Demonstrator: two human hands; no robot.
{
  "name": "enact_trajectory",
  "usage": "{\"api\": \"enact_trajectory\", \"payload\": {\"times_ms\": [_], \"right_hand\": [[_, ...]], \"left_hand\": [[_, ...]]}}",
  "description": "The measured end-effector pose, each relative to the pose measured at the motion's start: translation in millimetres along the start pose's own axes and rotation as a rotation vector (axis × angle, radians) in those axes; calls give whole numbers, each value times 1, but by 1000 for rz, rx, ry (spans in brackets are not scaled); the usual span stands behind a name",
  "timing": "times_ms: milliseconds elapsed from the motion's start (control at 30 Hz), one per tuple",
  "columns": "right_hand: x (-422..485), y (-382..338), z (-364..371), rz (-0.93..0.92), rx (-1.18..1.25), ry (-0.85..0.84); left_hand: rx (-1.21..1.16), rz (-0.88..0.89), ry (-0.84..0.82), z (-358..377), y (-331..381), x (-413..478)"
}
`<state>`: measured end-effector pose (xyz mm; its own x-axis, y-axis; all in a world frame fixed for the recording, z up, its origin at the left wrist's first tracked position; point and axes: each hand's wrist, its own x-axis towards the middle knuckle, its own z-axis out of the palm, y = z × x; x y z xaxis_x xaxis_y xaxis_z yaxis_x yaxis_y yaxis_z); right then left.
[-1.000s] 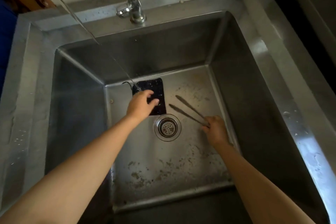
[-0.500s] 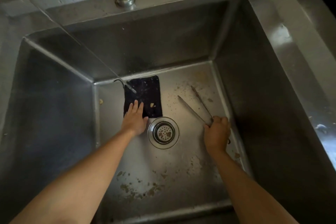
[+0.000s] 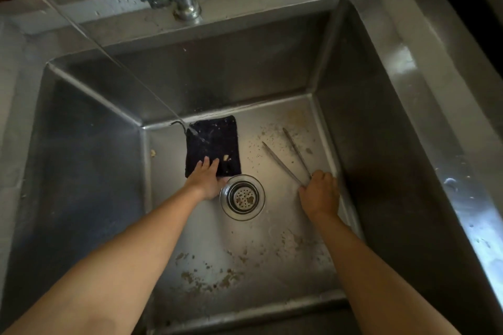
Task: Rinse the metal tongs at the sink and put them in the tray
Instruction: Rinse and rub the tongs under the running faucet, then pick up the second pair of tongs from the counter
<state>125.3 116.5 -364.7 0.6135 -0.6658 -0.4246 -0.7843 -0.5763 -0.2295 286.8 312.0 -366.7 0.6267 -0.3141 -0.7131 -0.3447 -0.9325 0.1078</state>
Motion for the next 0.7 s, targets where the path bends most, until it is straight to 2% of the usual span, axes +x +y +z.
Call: {"api": "enact_trajectory", "payload": {"times_ms": [167,333,400,533,700], "right_hand": [[-8,-7,-61,-29,-21,-216],[-22,-18,-158,-173,29,-314],[-30,-19,-203,-224,56,-297],[-48,-9,-286,-295,139,-160],[-74,31,-366,-243,256,24]], "left_hand": [[41,27,-107,-45,35,-35],[93,167,-51,-118,90,-83],[124,236,8,-148,117,-104],[162,374,122,-202,177,-146],[83,503,312,-237,257,-193]]}}
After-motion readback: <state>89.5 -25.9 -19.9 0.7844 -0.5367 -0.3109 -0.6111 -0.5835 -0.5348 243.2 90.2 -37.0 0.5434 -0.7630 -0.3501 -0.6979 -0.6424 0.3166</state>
